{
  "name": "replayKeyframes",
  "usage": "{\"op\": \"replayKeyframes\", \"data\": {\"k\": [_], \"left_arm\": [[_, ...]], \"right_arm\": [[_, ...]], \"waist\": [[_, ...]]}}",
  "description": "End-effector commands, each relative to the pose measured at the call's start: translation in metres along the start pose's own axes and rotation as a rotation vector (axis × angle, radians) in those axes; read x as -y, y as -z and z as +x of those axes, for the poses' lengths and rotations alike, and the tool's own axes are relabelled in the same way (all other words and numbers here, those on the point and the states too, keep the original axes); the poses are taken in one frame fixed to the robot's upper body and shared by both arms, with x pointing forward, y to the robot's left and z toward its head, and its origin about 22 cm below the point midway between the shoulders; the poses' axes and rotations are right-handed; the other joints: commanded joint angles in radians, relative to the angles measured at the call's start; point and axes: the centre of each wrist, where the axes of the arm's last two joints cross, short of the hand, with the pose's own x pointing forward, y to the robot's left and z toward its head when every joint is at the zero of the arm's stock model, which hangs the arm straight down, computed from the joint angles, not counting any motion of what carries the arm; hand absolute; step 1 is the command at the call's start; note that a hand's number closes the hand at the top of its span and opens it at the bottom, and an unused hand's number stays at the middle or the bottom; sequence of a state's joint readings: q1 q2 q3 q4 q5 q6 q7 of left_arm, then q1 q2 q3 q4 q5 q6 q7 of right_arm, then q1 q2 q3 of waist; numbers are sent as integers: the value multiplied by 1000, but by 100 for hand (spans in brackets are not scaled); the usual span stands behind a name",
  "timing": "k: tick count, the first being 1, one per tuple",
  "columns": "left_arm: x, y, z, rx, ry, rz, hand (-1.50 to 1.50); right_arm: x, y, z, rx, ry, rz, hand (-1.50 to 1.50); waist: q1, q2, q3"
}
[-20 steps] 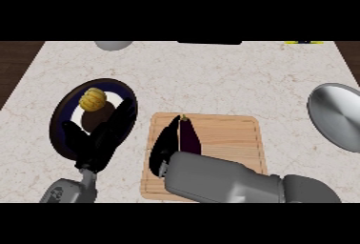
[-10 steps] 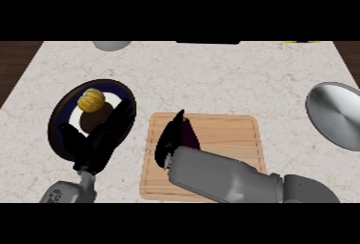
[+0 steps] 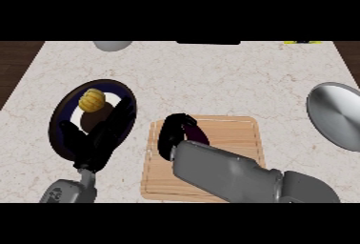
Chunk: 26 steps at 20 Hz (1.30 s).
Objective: Pick the eggplant from the cutting board and place it in the pan
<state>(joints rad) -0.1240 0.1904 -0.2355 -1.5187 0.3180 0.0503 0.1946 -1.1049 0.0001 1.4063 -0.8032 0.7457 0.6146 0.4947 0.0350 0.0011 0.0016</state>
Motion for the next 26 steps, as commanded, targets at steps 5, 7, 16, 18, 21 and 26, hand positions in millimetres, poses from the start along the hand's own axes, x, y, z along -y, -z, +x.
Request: {"op": "replayKeyframes", "data": {"k": [5, 7, 16, 18, 21, 26], "left_arm": [[-24, -22, -16, -28, -33, 114, 0], [-29, -25, -17, -22, -48, 156, 0], [-37, -39, -25, -36, -45, 164, 0], [-34, -34, -16, -38, -40, 167, 0], [-35, -35, -18, -31, -40, 154, 0], [-25, -35, -17, -11, -39, 120, 0]], "right_arm": [[-77, 7, -41, -136, 720, -45, 150], [-92, 2, -52, -171, 921, -72, 150], [-149, -62, -88, -450, 1136, -569, 150], [-147, -81, -97, -485, 1222, -674, 150], [-159, -114, -107, -516, 1346, -779, 150], [-187, -162, -101, -554, 1585, -877, 150]], "waist": [[-141, -28, 10], [-177, -37, 10], [-162, -42, -1], [-179, -45, 1], [-163, -34, 0], [-124, -18, 1]]}}
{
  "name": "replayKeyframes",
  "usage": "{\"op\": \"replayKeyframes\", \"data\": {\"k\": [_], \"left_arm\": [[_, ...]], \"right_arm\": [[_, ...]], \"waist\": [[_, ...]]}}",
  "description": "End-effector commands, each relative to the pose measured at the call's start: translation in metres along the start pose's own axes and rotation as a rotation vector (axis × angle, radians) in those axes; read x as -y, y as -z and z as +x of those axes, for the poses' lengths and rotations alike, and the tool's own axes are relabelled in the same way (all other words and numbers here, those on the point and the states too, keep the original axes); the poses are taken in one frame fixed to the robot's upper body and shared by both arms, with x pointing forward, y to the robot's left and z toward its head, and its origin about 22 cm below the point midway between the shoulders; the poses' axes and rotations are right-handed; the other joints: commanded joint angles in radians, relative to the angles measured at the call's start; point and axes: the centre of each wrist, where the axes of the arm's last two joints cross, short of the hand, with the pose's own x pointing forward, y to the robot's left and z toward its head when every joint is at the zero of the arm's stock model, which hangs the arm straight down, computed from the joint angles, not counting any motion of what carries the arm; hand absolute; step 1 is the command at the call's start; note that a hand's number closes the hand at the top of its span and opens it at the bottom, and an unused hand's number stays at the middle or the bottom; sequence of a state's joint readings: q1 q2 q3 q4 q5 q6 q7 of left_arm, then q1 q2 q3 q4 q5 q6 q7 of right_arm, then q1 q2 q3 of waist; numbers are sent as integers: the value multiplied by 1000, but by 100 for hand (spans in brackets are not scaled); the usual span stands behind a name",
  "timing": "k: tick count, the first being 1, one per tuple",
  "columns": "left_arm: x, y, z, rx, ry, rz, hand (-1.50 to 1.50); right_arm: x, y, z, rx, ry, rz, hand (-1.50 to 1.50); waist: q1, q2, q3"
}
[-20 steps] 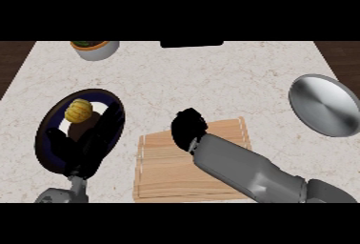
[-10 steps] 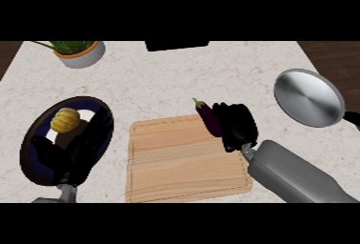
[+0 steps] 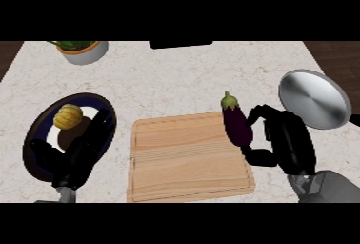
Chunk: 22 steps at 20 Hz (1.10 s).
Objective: Pick the eggplant from the cutting board and place it in the pan
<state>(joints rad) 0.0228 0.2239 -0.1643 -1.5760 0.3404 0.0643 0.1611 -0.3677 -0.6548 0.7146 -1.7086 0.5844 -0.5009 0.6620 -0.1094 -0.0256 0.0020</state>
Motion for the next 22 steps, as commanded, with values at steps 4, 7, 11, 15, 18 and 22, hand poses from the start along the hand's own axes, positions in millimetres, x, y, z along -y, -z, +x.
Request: {"op": "replayKeyframes", "data": {"k": [4, 7, 11, 15, 18, 22], "left_arm": [[9, 15, 11, 9, 13, -55, 0], [26, 22, 5, 30, 43, -94, 0], [30, 17, 6, 22, 23, -118, 0], [6, 21, 19, 20, 44, -113, 0], [29, 21, 18, 19, 23, -98, 0], [30, 23, 3, 17, 36, -138, 0]], "right_arm": [[50, -45, -51, -111, 213, -136, 150], [49, -40, -97, -153, 174, -190, 150], [59, -21, -146, -172, 56, -214, 150], [52, 1, -171, -179, 22, -262, 150], [26, 0, -198, -201, -29, -343, 150], [42, 41, -222, -274, -18, -474, 150]], "waist": [[52, 22, 1], [91, 27, 0], [110, 28, -1], [116, 28, -1], [123, 29, 0], [144, 37, 1]]}}
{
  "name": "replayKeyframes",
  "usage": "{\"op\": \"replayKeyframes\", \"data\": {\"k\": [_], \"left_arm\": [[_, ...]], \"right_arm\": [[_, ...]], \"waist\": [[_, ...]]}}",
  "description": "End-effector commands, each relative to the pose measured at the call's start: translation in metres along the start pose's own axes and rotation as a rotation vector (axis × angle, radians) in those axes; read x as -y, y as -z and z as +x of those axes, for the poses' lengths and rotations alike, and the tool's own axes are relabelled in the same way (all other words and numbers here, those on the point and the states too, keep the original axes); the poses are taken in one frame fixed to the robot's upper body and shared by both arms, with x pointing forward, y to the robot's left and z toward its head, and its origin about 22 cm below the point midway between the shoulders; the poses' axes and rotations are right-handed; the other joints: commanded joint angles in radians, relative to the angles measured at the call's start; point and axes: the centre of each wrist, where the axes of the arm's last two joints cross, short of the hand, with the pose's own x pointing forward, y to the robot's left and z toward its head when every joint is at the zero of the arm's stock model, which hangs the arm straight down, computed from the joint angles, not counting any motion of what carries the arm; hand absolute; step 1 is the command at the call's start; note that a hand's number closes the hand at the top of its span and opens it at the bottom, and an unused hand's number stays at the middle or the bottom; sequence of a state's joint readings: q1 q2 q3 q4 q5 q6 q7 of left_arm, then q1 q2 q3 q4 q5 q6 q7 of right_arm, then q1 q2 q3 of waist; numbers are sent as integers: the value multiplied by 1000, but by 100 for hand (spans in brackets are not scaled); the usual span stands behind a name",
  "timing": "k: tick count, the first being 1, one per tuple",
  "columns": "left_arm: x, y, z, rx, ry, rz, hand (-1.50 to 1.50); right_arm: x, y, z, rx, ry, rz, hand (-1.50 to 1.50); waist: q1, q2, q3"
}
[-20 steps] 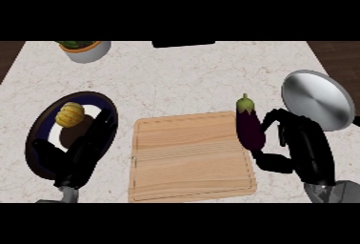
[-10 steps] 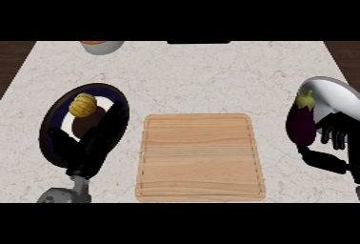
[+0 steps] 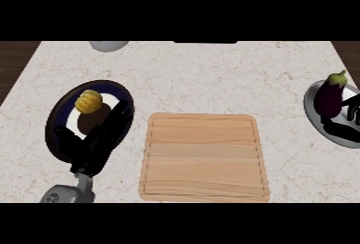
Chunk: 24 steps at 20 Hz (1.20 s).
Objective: Pick the eggplant from the cutting board and place it in the pan
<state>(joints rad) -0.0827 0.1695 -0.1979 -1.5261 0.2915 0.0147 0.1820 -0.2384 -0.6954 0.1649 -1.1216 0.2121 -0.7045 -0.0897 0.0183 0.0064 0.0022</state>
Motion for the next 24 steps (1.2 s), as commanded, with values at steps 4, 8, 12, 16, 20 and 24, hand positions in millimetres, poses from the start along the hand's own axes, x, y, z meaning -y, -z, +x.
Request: {"op": "replayKeyframes", "data": {"k": [4, 8, 12, 16, 20, 24], "left_arm": [[-2, -1, 9, -1, 11, -27, 0], [6, 8, 9, 10, 8, -24, 0], [0, 10, 15, 10, 11, -37, 0], [12, 12, 13, 9, 13, -59, 0], [9, 9, 9, 16, 5, -54, 0], [17, 14, 16, 22, 11, -51, 0]], "right_arm": [[-5, 40, -41, -80, 21, -111, 150], [-9, 47, -54, -80, 8, -131, 150], [-11, 43, -65, -71, 23, -135, 150], [30, 48, -94, -258, -143, 14, -150], [19, 45, -92, -265, -106, 113, -150], [11, 50, -83, -238, 52, 105, -150]], "waist": [[17, 5, 1], [30, 12, 3], [32, 14, 4], [64, 27, 3], [74, 30, 7], [53, 23, 8]]}}
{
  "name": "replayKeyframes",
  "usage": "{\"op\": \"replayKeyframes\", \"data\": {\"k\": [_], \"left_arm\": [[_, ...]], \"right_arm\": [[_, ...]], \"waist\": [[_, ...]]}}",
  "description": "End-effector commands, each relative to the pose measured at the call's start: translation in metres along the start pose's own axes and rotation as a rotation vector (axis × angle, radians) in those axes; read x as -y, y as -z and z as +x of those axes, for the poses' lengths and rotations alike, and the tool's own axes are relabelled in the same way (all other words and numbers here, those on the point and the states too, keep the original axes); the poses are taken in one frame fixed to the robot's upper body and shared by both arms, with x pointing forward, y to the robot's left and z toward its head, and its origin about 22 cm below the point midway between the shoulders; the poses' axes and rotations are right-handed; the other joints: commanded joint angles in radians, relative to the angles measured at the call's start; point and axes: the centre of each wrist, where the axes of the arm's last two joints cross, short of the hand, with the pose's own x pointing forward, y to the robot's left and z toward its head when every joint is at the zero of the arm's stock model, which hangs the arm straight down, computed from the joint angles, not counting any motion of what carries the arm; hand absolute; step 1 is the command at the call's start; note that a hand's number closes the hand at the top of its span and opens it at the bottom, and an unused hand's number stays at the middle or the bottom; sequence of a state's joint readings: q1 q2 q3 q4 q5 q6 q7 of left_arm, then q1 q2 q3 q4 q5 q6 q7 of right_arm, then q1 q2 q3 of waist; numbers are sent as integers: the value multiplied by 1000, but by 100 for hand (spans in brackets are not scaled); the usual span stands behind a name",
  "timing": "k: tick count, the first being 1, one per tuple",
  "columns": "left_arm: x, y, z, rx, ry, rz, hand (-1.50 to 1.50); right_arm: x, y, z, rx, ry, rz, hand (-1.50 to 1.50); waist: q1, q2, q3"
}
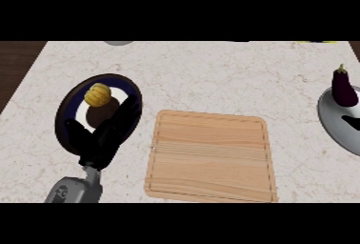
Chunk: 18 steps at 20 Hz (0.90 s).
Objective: Pick the eggplant from the cutting board and place it in the pan
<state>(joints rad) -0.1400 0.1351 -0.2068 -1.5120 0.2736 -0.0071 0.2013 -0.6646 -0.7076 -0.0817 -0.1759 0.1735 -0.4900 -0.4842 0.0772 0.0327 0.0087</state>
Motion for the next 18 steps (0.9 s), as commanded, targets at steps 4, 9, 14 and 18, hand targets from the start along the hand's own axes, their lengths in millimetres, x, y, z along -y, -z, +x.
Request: {"op": "replayKeyframes", "data": {"k": [4, 9, 14, 18], "left_arm": [[-7, -6, 7, 9, 5, 13, 0], [-3, -7, 2, -2, 8, 17, 0], [-18, -12, -1, -2, -17, 37, 0], [-10, -11, -3, -9, -12, 36, 0]], "right_arm": [[4, 8, 9, 80, 357, -48, -150], [25, 7, -10, 7, 543, -39, -150], [53, -6, -45, -17, 655, 78, -150], [73, -24, -75, 39, 679, 178, -150]], "waist": [[-21, -10, 4], [-20, -4, 3], [-31, -7, 1], [-42, -7, 3]]}}
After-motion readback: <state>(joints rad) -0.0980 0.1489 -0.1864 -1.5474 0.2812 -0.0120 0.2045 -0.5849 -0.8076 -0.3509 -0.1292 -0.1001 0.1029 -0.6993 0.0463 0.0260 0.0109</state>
